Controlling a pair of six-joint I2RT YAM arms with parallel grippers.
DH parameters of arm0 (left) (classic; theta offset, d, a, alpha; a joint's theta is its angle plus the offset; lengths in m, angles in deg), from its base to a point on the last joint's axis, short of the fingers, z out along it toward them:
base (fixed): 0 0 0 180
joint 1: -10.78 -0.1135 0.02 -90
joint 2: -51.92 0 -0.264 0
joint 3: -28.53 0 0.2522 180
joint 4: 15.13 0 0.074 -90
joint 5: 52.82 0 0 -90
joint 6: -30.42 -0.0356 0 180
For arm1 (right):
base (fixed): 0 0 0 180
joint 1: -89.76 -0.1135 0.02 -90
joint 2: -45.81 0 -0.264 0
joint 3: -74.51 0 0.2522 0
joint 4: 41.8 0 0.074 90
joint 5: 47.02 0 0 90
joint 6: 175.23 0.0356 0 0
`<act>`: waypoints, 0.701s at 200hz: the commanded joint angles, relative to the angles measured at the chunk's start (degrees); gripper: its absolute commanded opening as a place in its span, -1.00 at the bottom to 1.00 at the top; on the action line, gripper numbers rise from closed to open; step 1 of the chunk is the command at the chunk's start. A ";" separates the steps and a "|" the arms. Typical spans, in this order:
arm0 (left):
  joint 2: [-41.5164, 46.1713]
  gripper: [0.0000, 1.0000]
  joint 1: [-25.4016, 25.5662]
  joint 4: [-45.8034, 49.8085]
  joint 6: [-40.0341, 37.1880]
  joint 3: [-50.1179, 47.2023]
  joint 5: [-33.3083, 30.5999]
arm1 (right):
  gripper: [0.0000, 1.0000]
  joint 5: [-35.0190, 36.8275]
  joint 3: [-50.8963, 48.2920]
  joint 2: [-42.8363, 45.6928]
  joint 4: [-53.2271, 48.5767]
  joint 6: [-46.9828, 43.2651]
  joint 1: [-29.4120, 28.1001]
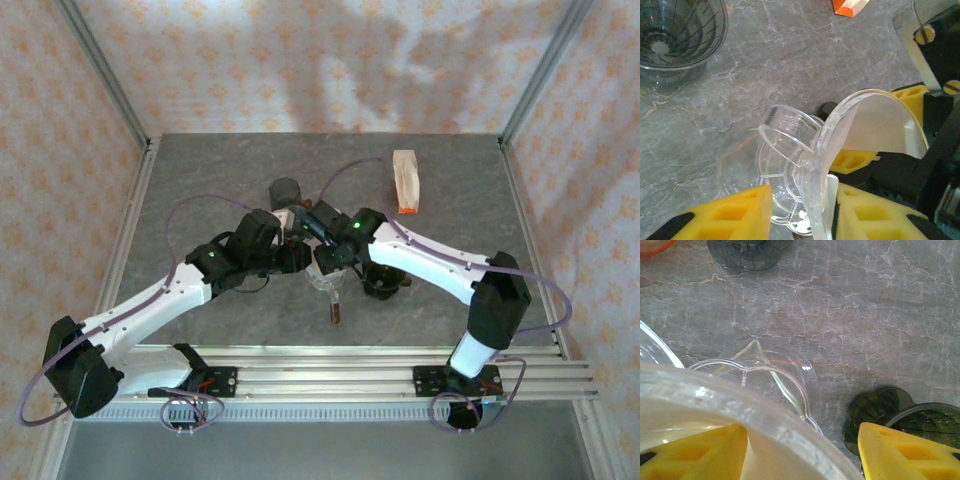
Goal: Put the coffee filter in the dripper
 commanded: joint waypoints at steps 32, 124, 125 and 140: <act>-0.19 -0.41 0.20 0.24 0.62 0.26 -0.48 | 0.22 1.13 -1.55 -0.40 -0.42 0.31 0.14; 1.22 -0.10 -0.90 -0.68 -4.00 3.72 -2.69 | 0.22 0.67 -1.69 -0.59 -0.07 0.30 0.17; 1.17 -0.10 -0.90 -0.76 -4.06 3.72 -2.63 | 0.22 0.66 -1.65 -0.58 -0.07 0.32 0.15; 0.59 -0.12 -1.23 -1.43 -4.16 3.85 -2.31 | 0.22 0.64 -1.65 -0.61 -0.04 0.30 0.13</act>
